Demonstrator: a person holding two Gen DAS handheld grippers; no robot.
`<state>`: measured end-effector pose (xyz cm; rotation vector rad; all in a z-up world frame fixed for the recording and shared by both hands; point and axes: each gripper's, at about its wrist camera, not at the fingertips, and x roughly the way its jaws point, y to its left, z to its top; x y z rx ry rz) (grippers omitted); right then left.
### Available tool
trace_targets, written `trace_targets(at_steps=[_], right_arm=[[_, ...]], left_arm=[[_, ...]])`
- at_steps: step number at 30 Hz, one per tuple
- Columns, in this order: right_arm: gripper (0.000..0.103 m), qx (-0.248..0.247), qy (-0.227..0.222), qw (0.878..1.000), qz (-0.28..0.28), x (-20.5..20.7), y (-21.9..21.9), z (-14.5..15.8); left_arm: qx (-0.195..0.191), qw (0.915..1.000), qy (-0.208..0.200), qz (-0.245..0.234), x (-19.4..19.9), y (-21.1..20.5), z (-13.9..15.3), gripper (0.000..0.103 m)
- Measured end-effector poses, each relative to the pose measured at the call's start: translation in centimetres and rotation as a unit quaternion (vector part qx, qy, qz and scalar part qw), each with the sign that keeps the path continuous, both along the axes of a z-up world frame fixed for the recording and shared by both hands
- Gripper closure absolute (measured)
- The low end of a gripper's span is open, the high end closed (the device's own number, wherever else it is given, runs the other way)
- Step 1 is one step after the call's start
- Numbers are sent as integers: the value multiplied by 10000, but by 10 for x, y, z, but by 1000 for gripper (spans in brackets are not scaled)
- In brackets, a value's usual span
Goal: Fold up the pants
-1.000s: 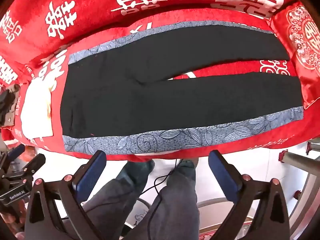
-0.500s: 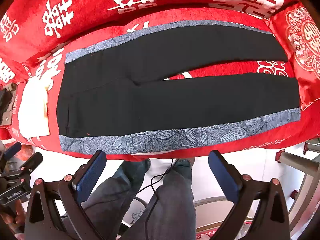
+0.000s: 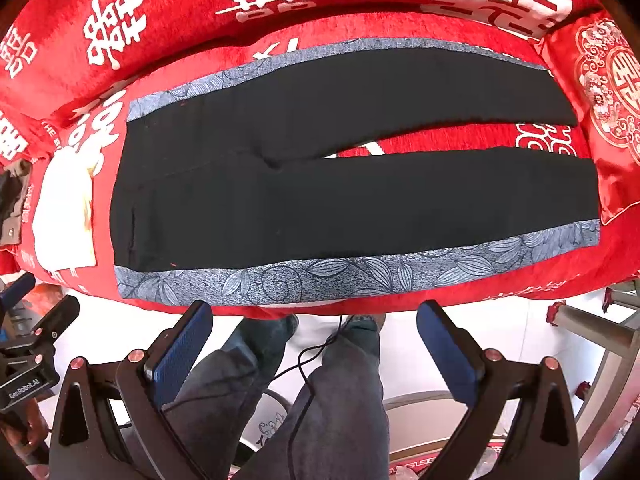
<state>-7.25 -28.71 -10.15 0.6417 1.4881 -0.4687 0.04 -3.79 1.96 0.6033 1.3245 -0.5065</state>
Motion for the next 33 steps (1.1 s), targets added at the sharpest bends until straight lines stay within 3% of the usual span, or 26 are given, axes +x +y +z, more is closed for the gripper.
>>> trace_targets(at_steps=[33], right_arm=[[1, 12, -52, 10000, 55, -1, -3, 2]], left_arm=[[82, 9998, -179, 70, -3, -3, 4, 0]])
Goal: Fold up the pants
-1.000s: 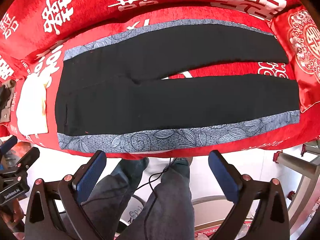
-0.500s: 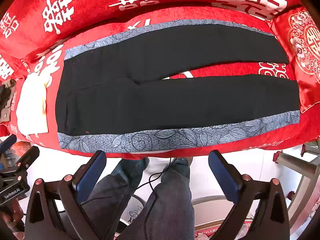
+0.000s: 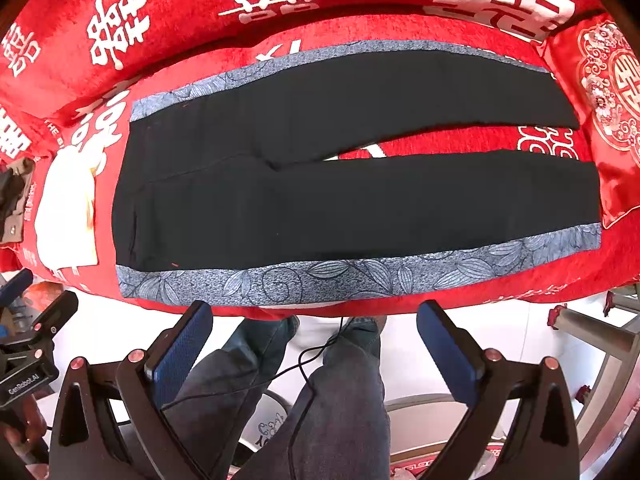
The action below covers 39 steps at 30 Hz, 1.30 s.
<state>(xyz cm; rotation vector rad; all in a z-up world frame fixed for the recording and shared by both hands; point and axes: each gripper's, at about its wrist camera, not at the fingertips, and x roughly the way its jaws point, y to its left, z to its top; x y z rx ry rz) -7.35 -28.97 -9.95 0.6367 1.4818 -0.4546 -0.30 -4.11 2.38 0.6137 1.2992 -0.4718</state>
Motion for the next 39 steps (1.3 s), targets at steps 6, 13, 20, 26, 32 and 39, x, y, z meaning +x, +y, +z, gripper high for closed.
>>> trace_targets(at_steps=[6, 13, 20, 26, 32, 39], right_arm=[[1, 50, -70, 10000, 21, -6, -9, 0], [1, 78, -178, 9998, 110, -14, -23, 3], [1, 97, -262, 9992, 289, -22, -34, 9], [1, 166, -269, 9985, 438, -33, -39, 10], [1, 271, -196, 9984, 459, -43, -40, 4], [1, 392, -344, 9983, 241, -44, -35, -5]], left_arm=[[89, 9999, -63, 95, -9, -5, 2, 0], [144, 9995, -151, 216, -21, -15, 9, 0], [174, 9987, -216, 422, -39, -21, 17, 0], [214, 9977, -187, 612, -59, -21, 18, 0], [243, 9973, -25, 694, -67, -19, 7, 0], [-172, 9950, 285, 937, -46, -4, -12, 0]])
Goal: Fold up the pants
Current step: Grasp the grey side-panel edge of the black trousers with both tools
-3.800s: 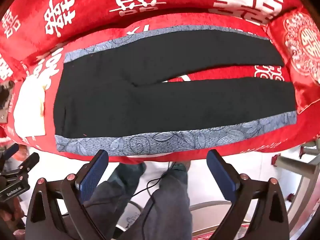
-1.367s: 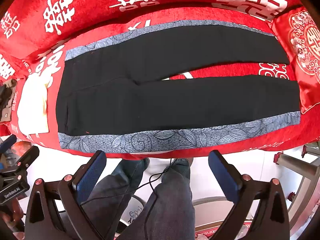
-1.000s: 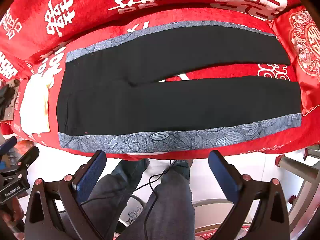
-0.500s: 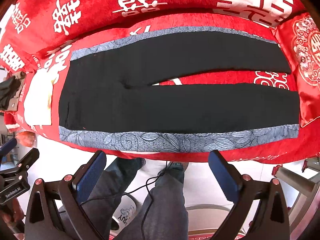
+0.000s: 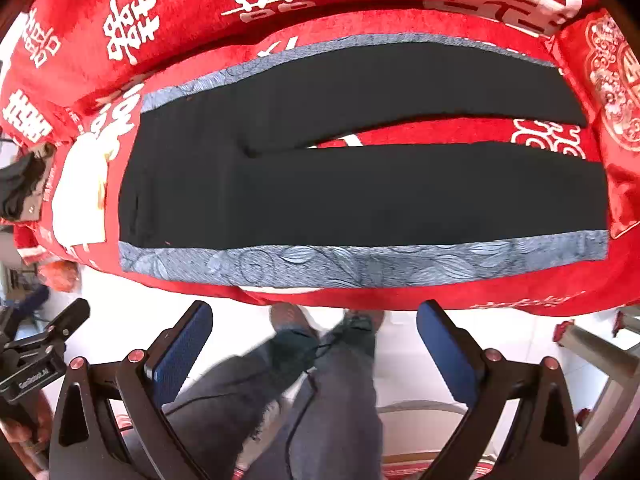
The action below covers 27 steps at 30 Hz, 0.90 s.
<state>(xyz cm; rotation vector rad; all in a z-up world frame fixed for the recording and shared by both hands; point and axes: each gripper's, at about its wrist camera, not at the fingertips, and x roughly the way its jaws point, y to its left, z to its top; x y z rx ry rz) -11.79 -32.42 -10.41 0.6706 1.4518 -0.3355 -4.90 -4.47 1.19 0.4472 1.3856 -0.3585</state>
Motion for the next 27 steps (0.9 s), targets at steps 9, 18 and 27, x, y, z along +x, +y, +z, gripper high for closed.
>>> trace_targets(at_steps=[9, 18, 27], right_arm=[[1, 1932, -776, 9756, -697, 19, 42, -76], [24, 2868, -953, 9464, -1144, 19, 91, -200], [89, 3723, -1924, 8879, -1897, 28, 77, -216]], left_arm=[[-985, 9882, 824, 833, 38, 59, -93, 2], [-1686, 9701, 1256, 1214, 37, 92, -172, 19], [-2617, 9318, 1704, 1848, 48, 114, -194, 19]])
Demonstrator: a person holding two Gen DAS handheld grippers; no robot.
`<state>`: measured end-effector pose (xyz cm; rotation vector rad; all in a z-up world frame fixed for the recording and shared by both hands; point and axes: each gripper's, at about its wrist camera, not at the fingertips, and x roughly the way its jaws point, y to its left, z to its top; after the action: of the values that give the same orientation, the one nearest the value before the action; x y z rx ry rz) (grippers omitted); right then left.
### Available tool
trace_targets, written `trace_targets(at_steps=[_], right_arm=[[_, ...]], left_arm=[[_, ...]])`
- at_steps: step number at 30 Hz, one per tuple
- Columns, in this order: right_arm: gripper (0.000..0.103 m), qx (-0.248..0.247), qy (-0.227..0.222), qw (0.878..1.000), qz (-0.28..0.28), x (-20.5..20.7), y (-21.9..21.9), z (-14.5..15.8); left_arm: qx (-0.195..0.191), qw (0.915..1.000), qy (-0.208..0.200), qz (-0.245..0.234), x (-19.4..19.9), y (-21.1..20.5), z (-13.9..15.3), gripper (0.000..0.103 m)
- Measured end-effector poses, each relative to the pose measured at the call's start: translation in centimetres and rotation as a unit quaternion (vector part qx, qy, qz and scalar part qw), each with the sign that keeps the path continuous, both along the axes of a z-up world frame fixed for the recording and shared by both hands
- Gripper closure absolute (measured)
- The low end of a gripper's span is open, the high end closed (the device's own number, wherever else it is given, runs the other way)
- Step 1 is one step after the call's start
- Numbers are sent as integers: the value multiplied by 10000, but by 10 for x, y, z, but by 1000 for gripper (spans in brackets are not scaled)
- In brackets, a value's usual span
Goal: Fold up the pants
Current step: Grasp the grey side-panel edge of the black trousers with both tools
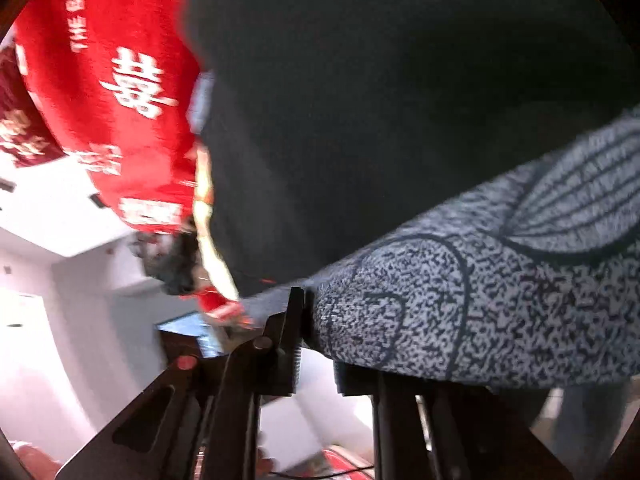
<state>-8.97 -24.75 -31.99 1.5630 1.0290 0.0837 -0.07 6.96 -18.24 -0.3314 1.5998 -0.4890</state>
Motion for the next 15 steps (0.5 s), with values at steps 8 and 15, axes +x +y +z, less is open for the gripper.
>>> trace_targets(at_steps=[8, 15], right_arm=[[86, -92, -495, 9974, 512, 6, 0, 41], [53, -310, 74, 9995, 91, -30, -22, 10]], left_arm=[[-553, 9975, -149, 420, 33, -15, 3, 63], [-485, 9983, -323, -89, 34, -33, 11, 71]])
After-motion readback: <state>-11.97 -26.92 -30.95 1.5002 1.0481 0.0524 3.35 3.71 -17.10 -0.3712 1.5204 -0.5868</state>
